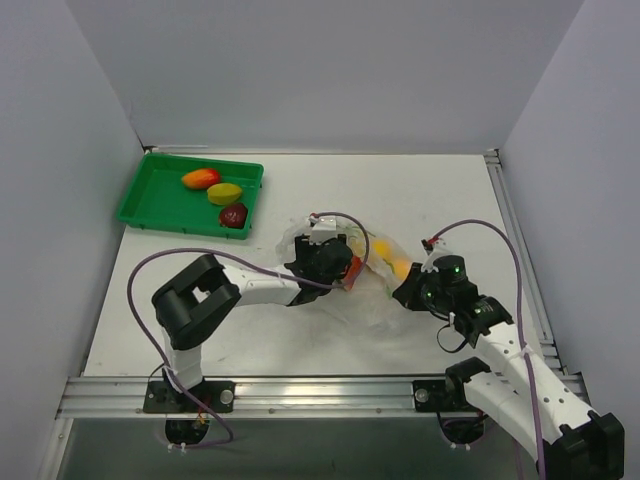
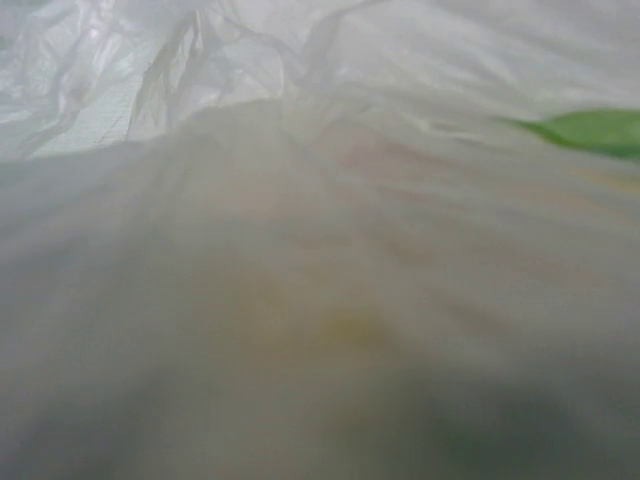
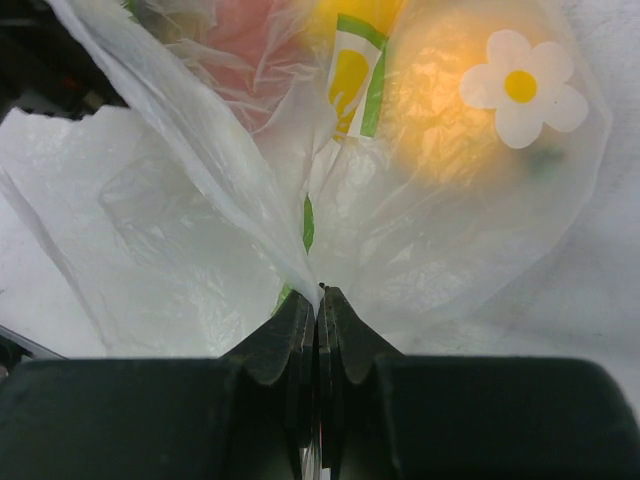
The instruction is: Untie the knot of the plastic bag and take out the fruit
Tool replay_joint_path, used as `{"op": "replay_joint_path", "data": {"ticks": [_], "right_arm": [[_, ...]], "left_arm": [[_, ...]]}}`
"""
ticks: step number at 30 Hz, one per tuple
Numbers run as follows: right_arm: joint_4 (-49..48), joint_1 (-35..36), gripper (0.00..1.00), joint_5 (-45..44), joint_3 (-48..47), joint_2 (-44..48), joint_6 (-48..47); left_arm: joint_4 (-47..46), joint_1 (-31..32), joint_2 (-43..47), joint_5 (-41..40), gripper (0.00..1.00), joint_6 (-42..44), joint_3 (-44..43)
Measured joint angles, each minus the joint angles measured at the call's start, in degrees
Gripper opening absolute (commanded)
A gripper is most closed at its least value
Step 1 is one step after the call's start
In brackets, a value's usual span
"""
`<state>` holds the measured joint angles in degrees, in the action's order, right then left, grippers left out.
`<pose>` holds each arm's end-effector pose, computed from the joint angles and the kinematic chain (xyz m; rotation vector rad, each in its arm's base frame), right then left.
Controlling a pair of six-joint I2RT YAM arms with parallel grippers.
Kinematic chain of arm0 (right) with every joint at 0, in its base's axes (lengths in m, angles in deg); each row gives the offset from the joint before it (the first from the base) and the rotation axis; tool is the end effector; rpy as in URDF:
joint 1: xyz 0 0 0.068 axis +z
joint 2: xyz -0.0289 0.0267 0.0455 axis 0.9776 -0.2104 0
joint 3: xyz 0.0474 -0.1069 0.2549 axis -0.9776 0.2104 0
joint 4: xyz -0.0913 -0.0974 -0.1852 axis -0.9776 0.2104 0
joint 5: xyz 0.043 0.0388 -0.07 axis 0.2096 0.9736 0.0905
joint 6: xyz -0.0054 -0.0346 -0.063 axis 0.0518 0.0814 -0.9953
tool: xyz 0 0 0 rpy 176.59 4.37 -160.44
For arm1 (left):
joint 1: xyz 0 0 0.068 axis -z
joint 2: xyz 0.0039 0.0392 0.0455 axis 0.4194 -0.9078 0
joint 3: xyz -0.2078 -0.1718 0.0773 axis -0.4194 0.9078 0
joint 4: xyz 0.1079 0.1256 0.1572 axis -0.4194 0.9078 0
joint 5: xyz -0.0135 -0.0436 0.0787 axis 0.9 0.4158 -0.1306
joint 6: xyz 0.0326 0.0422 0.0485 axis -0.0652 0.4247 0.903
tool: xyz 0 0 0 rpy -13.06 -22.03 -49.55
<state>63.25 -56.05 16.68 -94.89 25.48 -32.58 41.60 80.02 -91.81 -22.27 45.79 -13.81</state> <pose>0.1422 0.0732 0.2366 -0.0977 2.1256 0.7663 0.2536 -0.2892 0.1876 -0.0301 1.9982 -0.0685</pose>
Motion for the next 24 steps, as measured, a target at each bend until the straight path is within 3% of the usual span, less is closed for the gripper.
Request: {"op": "replay_joint_path", "data": {"ticks": [8, 15, 24], "right_arm": [[1.4, 0.0, 0.00, -4.2, -0.9, 0.2, 0.0], [1.8, 0.0, 0.00, -7.2, -2.8, -0.6, 0.3], [2.5, 0.0, 0.00, -9.3, -6.3, -4.0, 0.4]], "left_arm": [[1.1, 2.3, 15.6, 9.0, 0.23, 5.8, 6.9], [3.2, 3.0, 27.6, 25.1, 0.23, 12.0, 12.0], [10.6, 3.2, 32.3, 41.9, 0.24, 16.7, 9.6]]}}
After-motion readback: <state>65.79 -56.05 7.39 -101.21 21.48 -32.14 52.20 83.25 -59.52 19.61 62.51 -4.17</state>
